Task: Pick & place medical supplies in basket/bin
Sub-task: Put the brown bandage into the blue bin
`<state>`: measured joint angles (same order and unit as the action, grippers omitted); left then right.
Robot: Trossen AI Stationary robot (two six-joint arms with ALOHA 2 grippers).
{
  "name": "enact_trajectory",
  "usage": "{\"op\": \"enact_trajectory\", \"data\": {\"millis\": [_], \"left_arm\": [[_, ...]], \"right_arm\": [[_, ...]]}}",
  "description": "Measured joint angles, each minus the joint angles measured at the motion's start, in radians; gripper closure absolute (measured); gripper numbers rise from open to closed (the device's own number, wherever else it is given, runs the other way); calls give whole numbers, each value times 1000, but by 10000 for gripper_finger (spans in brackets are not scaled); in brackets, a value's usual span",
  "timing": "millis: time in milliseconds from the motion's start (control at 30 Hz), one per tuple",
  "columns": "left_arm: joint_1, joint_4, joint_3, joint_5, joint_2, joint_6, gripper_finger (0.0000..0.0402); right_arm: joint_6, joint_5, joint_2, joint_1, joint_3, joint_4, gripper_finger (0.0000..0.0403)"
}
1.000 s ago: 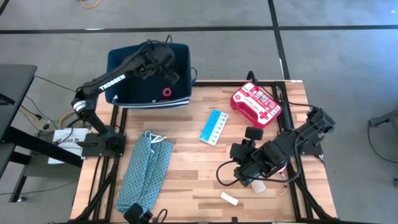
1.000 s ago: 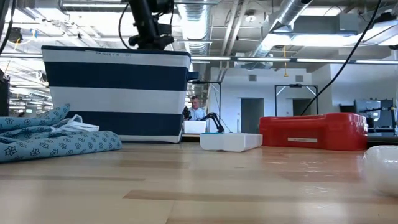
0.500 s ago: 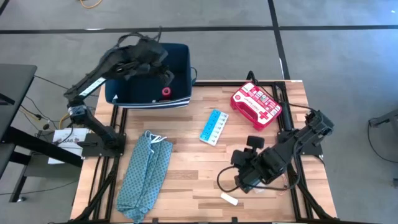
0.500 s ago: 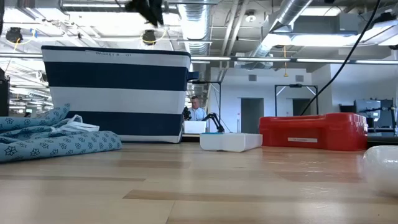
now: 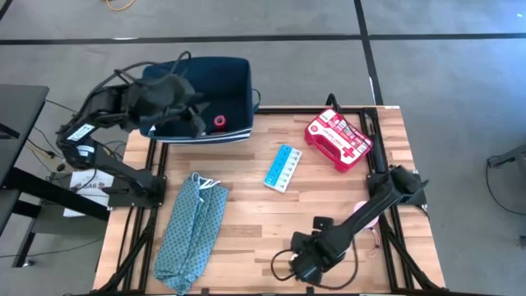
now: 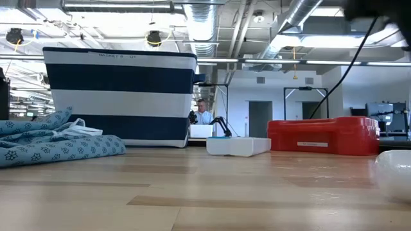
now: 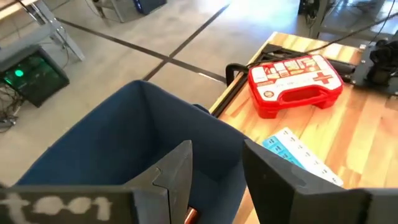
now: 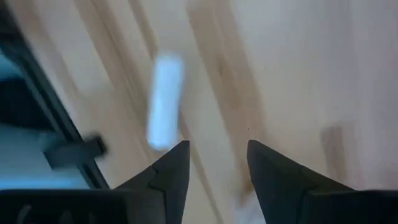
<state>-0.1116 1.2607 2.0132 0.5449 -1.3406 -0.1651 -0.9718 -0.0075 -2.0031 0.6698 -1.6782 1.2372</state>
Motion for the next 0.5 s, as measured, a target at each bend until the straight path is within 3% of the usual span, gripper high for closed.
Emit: {"op": "enact_trajectory", "data": {"millis": [67, 267, 500], "left_arm": [[28, 13, 0, 34, 5, -11, 271], [90, 6, -1, 190, -7, -73, 272], [114, 4, -1, 221, -40, -13, 272]], "right_arm": [[-37, -47, -23, -4, 0, 66, 236], [-200, -48, -27, 2, 0, 255, 224], [-449, -29, 5, 66, 0, 272, 208]]}}
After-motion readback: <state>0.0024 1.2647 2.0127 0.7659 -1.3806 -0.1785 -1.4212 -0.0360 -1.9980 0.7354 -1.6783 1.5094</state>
